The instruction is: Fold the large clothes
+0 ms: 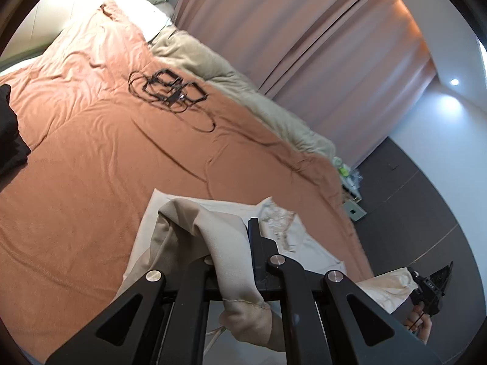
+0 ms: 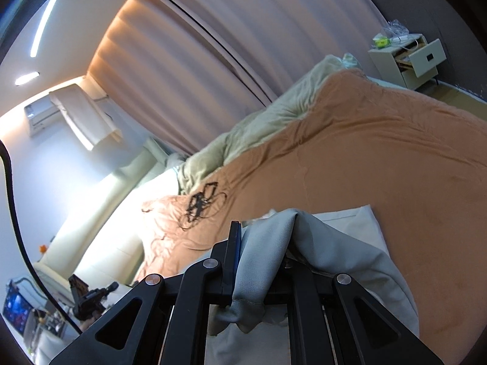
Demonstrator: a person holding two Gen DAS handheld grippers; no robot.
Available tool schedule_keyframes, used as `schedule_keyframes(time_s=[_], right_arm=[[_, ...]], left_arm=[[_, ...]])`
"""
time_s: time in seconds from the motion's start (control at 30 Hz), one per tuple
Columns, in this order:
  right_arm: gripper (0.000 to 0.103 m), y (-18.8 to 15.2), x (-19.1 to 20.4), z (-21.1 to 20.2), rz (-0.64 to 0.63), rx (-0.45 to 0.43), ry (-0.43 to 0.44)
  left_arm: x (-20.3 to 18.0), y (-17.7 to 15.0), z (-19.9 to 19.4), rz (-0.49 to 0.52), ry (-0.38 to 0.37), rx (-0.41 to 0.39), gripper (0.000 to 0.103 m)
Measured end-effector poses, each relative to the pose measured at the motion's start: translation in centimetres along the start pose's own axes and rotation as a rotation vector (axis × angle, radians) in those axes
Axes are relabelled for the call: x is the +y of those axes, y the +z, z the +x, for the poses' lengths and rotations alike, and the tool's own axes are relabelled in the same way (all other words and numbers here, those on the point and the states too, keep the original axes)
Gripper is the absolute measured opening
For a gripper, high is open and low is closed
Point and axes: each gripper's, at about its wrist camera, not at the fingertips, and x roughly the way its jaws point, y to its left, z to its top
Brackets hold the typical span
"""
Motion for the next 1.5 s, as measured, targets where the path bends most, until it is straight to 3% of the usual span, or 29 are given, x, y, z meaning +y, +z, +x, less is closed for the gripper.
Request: schedule_keyframes(time_s=[0.43,0.47,0.5,0.57,0.6,0.63,0.7,0.73,0.77,0.8,0.97,1.27,1.5], right_arm=[[0.014,-0.5,-4.2,7.3,0.028,0.094,-0.129],[0.026,-0.6,-4.3,8.0,0.022,0.108,-0.150],[0.049,-0.6,-4.5,8.3,0.021,0.110,-0.163],[0.076,-0.7,-4.8,8.9,0.034,0.106,-0.157],[0.080,-0.8,-4.8,9.0,0.030,0.098,-0.159],[0.081,-0.9,-4.6,9.0,0.015,0.092,-0.169],[0.081,-1.0,-4.5,9.5,0.003,0.102,-0.178],[0.081,-1.1,-4.4,9.6,0.002,0.112,-0.179],[0.081,-1.3,-4.3,9.9,-0.001,0.128,-0.182],[0.081,-1.5,-4.2,10.2,-0.009,0.145,-0.190],[0.081,-2.7,-2.6,11.7,-0.074,0.242,-0.221],[0.081,-6.4,1.3,17.7,-0.210,0.448,-0.238],[0.080,-9.1,2.1,23.0,-0.322,0.582,-0.283]], left_arm=[[3.7,0.5,10.7,-0.063,0.089,0.138,0.007],[4.0,0.5,11.7,-0.066,0.105,0.162,0.008],[4.2,0.5,12.6,-0.068,0.124,0.184,0.010],[4.3,0.3,13.6,-0.070,0.145,0.197,0.018],[4.2,0.3,13.9,-0.067,0.152,0.199,0.021],[4.2,0.3,14.1,-0.064,0.157,0.203,0.028],[3.7,0.2,14.3,-0.044,0.175,0.202,0.051],[3.5,0.3,14.3,-0.034,0.178,0.189,0.071],[3.2,0.4,14.0,-0.025,0.178,0.172,0.082],[2.9,0.5,13.7,-0.012,0.188,0.151,0.084],[1.2,0.9,12.6,0.049,0.224,0.122,0.084],[-1.1,-2.4,16.4,0.203,0.270,0.298,0.084],[-0.2,-4.6,21.5,0.272,0.345,0.440,0.060]])
